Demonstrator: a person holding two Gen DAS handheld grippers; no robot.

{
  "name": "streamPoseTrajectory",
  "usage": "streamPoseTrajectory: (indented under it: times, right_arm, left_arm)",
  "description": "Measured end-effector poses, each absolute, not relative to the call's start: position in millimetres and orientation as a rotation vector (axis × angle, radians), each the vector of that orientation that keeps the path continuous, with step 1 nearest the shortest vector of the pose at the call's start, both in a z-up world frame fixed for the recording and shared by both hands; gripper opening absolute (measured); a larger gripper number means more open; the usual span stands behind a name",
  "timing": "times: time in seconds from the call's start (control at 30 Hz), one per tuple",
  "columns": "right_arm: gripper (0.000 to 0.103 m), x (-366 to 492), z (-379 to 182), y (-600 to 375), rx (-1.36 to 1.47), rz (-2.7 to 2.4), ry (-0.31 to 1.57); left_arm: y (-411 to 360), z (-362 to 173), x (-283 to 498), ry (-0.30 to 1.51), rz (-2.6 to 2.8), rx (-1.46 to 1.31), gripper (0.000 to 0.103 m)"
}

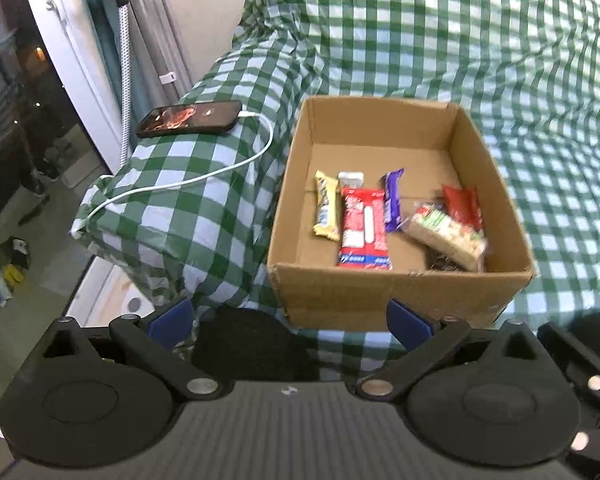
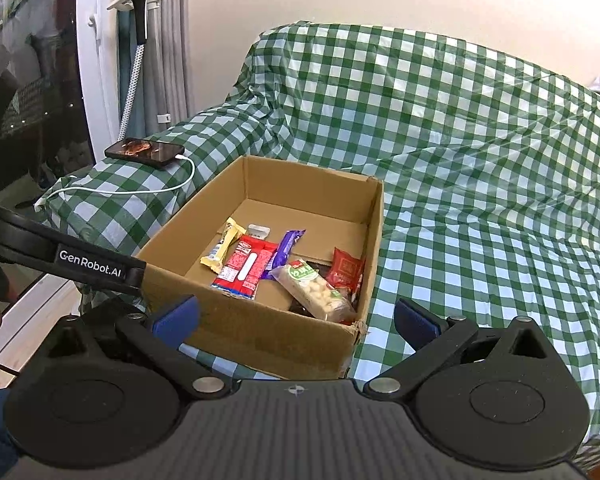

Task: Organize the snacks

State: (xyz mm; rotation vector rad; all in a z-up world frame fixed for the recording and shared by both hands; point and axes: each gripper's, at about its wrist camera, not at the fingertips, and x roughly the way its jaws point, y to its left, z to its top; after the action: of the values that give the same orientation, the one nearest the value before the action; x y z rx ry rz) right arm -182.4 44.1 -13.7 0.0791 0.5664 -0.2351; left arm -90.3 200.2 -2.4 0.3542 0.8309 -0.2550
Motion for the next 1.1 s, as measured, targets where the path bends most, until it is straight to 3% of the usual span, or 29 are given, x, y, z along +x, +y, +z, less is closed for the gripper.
streamPoseTrajectory:
  times: [1.1]
  right_arm:
    - [0.102,-181.7,-19.3,40.9,0.083,-0.247,0.586]
  left_arm:
    - [199.6,-8.0,-96.0,0.841,-0.337,0.369,0.103]
